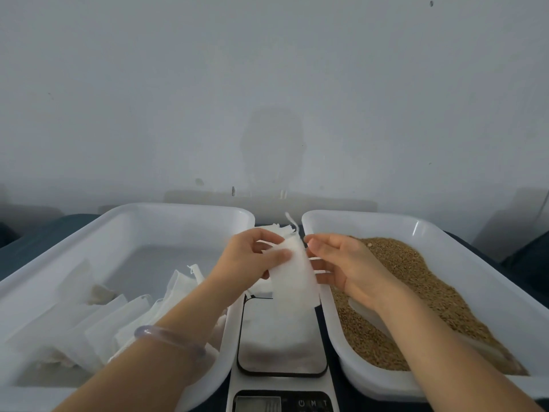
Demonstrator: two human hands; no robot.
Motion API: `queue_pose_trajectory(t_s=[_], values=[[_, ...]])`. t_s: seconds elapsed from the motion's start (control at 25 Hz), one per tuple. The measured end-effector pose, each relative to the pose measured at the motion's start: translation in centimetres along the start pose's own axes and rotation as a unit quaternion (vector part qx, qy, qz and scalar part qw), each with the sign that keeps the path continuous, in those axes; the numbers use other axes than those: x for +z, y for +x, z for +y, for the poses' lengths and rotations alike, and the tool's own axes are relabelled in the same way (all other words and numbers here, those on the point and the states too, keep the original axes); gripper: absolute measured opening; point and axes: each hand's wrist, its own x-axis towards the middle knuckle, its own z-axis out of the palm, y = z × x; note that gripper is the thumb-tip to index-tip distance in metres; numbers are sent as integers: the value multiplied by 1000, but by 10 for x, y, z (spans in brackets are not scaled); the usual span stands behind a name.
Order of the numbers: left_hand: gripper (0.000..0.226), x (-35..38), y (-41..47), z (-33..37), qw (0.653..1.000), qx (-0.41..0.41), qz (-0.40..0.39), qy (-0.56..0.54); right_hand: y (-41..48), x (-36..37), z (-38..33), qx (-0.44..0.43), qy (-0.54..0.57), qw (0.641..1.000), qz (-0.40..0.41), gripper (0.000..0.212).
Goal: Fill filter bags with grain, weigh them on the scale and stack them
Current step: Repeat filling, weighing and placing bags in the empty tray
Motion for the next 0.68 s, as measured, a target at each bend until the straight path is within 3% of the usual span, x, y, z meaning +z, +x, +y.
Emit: queue_pose_trajectory(t_s=[0.08,0.2,0.32,0.44,0.56,0.68], values=[[24,3,-3,0,1000,1,-16,11,-1,4,3,-1,-21,1000,-13,36],[45,4,-5,2,990,-66,-83,-97,-1,6,4,-45,2,999,13,29],[23,6,-6,0,981,-82,-133,-117,-3,5,3,-86,-53,993,59,35],[16,8,-7,0,997,-40,-69,-23,-11,4,4,-216,-244,944,55,37],[23,9,-9,1,995,2,-68,77,-17,11,0,-241,-304,922,18,9],[44,11,-10,-3,982,45,-80,167,-19,10,-1,-220,-337,915,31,33]])
